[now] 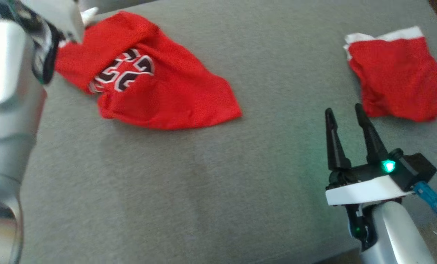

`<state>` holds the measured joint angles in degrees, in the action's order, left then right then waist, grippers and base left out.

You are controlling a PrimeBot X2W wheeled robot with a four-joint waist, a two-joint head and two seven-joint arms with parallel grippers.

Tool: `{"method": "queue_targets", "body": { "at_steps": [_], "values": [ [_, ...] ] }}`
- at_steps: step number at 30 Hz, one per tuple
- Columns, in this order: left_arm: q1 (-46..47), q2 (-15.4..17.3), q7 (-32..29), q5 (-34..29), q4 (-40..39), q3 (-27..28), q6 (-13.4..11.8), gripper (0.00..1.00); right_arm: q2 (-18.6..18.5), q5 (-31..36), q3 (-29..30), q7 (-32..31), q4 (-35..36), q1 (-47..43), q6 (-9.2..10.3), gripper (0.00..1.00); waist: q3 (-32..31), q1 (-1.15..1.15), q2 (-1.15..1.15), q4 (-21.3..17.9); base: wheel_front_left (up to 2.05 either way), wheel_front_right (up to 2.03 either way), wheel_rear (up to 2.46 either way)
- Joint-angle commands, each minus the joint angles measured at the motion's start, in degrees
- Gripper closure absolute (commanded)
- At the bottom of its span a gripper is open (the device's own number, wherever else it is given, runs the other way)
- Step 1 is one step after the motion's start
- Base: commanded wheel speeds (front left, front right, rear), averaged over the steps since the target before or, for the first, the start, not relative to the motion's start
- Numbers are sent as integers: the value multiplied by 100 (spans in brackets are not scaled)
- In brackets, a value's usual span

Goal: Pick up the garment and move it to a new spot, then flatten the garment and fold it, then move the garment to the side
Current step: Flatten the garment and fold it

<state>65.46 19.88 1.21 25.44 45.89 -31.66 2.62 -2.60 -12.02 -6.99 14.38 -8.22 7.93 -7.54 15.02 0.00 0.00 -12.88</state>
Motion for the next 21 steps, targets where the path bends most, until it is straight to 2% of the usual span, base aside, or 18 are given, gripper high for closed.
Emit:
{"method": "queue_targets", "body": {
  "at_steps": [1, 6, 10, 21],
  "values": [
    [-9, 209, 80, 49, -188, 118, 23, 0, -28, 71, -57, 62, 156, 84, 5, 0, -205, 0, 0, 337, 0, 0, 0],
    [-816, 201, 359, 226, -509, 137, -32, 0, -28, 232, 222, 62, 106, -25, 5, 0, -494, 0, 0, 806, 0, 0, 0],
    [-1648, 141, 548, 402, -922, 160, -199, 0, -28, 336, 390, 62, 67, -157, 5, 0, -721, 0, 0, 1133, 0, 0, 0],
    [-3835, -89, 1032, 674, -2197, 142, -939, 0, -28, 446, 575, 62, -2, -523, 5, 0, -1103, 0, 0, 1668, 0, 0, 0]
  ]
}}
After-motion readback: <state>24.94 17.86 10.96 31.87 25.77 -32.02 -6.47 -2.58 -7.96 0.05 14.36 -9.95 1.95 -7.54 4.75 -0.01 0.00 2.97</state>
